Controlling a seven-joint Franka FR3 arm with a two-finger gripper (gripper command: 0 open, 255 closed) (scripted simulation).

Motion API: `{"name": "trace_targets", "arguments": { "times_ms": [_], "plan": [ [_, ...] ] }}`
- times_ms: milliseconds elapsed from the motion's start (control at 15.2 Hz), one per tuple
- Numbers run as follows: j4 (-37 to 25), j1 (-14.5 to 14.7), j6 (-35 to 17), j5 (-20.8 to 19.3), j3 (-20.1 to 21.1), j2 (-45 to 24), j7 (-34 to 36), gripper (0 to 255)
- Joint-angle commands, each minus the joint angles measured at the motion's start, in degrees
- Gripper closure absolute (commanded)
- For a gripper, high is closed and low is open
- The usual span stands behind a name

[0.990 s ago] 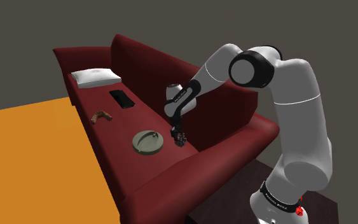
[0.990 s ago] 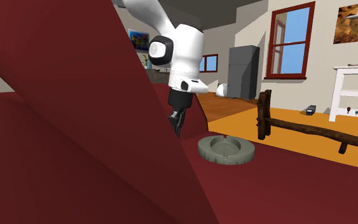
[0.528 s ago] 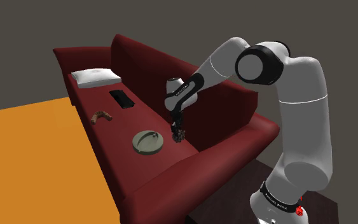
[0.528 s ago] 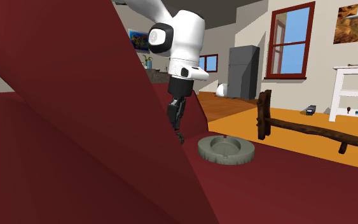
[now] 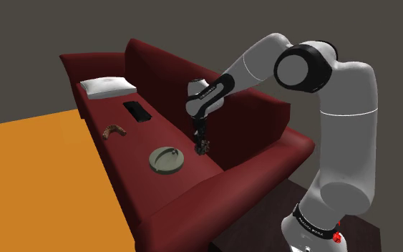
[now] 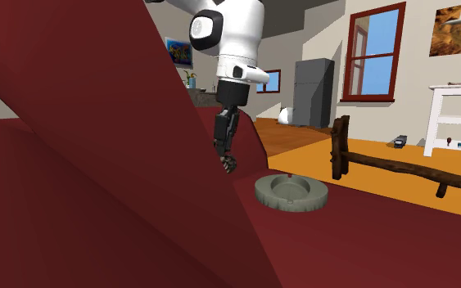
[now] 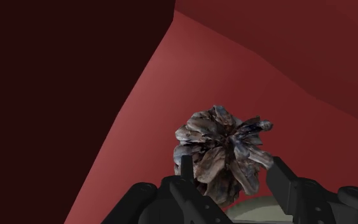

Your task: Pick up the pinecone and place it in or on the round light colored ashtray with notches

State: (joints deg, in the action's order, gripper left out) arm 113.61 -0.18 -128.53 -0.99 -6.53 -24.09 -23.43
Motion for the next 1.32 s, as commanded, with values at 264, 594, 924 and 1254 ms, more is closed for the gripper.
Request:
{"name": "trace_targets", "arguments": {
  "times_ms": [264, 594, 924, 1254],
  "plan": [
    [-0.6, 0.1, 3.6, -0.3, -0.2, 2.9, 0.0, 255],
    [-12.0, 2.7, 8.8, 0.5, 1.5, -3.4, 3.9, 255],
    [-26.1, 5.1, 15.1, 1.0, 2.9, -11.3, 7.4, 255],
    [-45.3, 7.2, 23.8, 1.3, 3.9, -21.9, 10.6, 255]
  ]
}}
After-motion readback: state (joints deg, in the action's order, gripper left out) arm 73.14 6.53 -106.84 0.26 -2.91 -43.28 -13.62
